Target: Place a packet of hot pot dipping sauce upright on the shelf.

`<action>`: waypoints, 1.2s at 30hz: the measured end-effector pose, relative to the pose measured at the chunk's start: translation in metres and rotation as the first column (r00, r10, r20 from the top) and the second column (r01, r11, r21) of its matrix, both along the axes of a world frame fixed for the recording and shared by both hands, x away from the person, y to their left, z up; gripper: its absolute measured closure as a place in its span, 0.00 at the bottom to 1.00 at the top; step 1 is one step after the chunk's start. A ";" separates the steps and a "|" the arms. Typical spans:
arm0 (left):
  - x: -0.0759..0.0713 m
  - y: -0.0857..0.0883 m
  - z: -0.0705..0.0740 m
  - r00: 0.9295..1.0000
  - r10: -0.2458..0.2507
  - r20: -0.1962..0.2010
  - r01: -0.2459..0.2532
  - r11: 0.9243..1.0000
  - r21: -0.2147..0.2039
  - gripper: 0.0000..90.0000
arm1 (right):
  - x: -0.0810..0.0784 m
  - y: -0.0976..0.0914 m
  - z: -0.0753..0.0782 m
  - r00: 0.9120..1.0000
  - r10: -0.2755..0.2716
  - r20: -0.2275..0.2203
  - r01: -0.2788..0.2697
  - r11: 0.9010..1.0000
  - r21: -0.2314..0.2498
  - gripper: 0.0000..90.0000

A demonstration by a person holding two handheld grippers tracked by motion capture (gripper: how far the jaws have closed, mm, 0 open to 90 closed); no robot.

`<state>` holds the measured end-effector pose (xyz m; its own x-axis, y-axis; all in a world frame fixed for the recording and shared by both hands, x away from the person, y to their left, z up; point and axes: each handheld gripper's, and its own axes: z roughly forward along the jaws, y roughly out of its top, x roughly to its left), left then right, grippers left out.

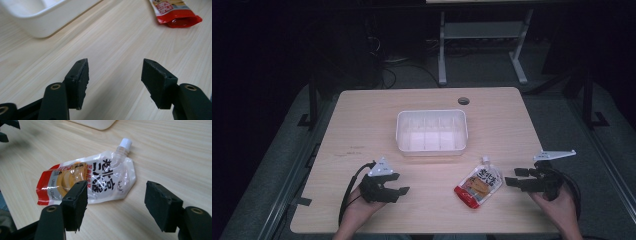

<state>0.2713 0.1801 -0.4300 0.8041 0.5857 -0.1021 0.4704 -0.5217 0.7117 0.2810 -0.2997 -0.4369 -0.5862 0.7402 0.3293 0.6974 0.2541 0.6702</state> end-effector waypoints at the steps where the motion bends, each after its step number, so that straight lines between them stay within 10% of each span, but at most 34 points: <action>1: 0.000 0.000 0.000 1.000 0.000 0.000 0.000 1.000 0.000 0.43 | 0.000 0.000 0.000 1.000 0.000 0.000 0.000 1.000 0.000 0.38; 22: 0.015 -0.087 0.006 0.989 -0.142 -0.037 0.141 0.990 -0.029 0.58 | 0.040 0.020 0.013 0.999 0.032 -0.019 -0.032 0.999 -0.014 0.42; 36: 0.023 -0.145 0.004 0.969 -0.238 -0.070 0.236 0.971 -0.032 0.67 | 0.064 0.032 0.004 0.994 0.072 -0.086 -0.077 0.996 -0.049 0.56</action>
<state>0.2944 0.0351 -0.4257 0.9094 0.3764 -0.1770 0.3867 -0.6082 0.6932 0.3448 -0.2676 -0.4332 -0.6123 0.7129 0.3417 0.7284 0.3407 0.5944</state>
